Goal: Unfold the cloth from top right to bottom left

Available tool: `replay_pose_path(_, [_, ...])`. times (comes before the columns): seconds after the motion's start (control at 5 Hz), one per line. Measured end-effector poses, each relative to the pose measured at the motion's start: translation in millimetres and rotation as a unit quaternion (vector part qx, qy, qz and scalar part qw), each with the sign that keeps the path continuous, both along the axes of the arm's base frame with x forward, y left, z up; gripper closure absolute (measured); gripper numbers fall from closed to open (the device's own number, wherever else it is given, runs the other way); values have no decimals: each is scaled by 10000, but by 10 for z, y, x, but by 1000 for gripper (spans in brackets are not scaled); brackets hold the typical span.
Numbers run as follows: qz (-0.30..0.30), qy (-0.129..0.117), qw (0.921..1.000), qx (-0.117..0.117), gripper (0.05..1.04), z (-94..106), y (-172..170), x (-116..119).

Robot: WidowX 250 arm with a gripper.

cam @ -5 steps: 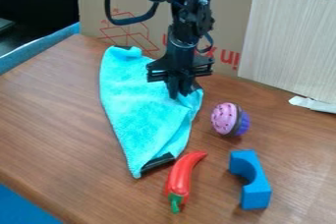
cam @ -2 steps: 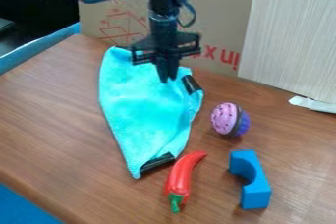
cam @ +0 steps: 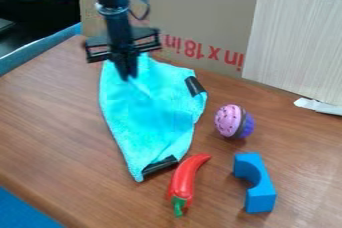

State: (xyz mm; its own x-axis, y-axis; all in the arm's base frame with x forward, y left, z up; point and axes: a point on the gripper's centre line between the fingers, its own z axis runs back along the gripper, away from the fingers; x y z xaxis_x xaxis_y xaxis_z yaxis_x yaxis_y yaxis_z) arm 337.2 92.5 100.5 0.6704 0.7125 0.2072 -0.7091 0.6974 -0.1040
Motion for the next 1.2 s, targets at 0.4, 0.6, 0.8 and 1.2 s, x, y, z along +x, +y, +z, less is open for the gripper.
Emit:
replay_pose_path(0.4, [147,172,9994,252,1030,-74,658,-426])
replay_pose_path(0.6, [178,282,9991,263,1030,-75,881,-588])
replay_pose_path(0.8, [332,373,9980,375,1030,-44,1127,-772])
replay_pose_path(1.2, [827,742,9917,652,1030,-4,1427,-995])
